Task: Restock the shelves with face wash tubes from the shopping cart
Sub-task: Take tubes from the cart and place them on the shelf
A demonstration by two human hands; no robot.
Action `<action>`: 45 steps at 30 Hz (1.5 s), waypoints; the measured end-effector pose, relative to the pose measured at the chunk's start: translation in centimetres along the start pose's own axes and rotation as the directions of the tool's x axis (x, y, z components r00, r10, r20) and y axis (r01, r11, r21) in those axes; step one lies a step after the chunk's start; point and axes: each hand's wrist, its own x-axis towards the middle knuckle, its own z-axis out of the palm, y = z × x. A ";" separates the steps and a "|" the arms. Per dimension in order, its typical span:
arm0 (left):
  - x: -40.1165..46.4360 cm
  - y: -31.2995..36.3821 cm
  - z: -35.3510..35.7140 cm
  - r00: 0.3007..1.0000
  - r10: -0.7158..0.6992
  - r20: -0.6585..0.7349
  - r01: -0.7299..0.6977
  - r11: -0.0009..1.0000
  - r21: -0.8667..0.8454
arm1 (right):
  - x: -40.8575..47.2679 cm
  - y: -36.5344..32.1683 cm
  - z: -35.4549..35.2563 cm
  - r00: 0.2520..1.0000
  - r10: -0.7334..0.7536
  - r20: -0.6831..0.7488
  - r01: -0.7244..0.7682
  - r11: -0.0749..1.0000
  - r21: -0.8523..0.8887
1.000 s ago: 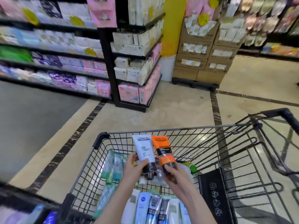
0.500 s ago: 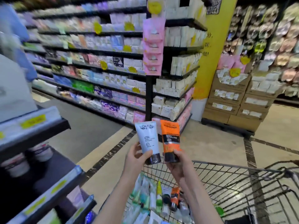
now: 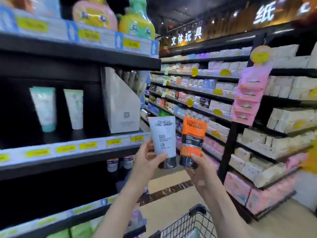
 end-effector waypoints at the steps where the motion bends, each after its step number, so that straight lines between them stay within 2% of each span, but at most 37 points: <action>1: 0.1 0.7 -1.1 0.999 0.012 -0.047 -0.011 1.000 0.012 | 0.8 0.0 1.2 1.000 0.000 0.031 -0.001 1.000 0.007; 7: 1.8 3.5 -5.7 0.976 0.108 -0.190 -0.072 0.980 0.184 | 4.0 0.3 5.9 0.990 -0.031 0.140 0.044 0.995 -0.087; 12: 4.5 5.3 -8.9 0.943 0.182 -0.278 -0.063 0.919 0.389 | 7.4 -0.1 9.2 0.978 -0.094 0.186 0.143 0.952 -0.269; 18: 8.5 5.6 -11.0 0.957 0.162 -0.242 0.005 0.822 0.570 | 11.5 -0.1 11.3 0.973 -0.123 0.195 0.207 0.841 -0.500; 22: 10.6 5.0 -11.3 0.969 0.118 -0.216 0.061 0.735 0.675 | 13.4 0.6 11.8 0.970 -0.059 0.236 0.197 0.760 -0.619; 27: 11.9 4.1 -11.6 0.978 0.045 -0.202 0.124 0.653 0.747 | 15.6 2.2 11.8 0.969 0.004 0.247 0.172 0.704 -0.689; 34: 12.6 3.5 -12.2 0.982 -0.027 -0.186 0.167 0.580 0.798 | 16.9 3.8 11.7 0.976 0.089 0.199 0.065 0.752 -0.656; 37: 12.9 3.2 -12.2 0.982 -0.045 -0.184 0.178 0.549 0.817 | 17.1 3.8 12.0 0.972 0.127 0.198 0.040 0.742 -0.670; 41: 13.0 2.9 -12.2 0.978 -0.066 -0.196 0.199 0.549 0.812 | 17.3 3.4 12.0 0.963 0.166 0.211 0.038 0.696 -0.717; 45: 13.2 2.8 -12.4 0.975 -0.079 -0.207 0.214 0.589 0.779 | 17.5 3.4 12.1 0.960 0.180 0.214 0.042 0.664 -0.747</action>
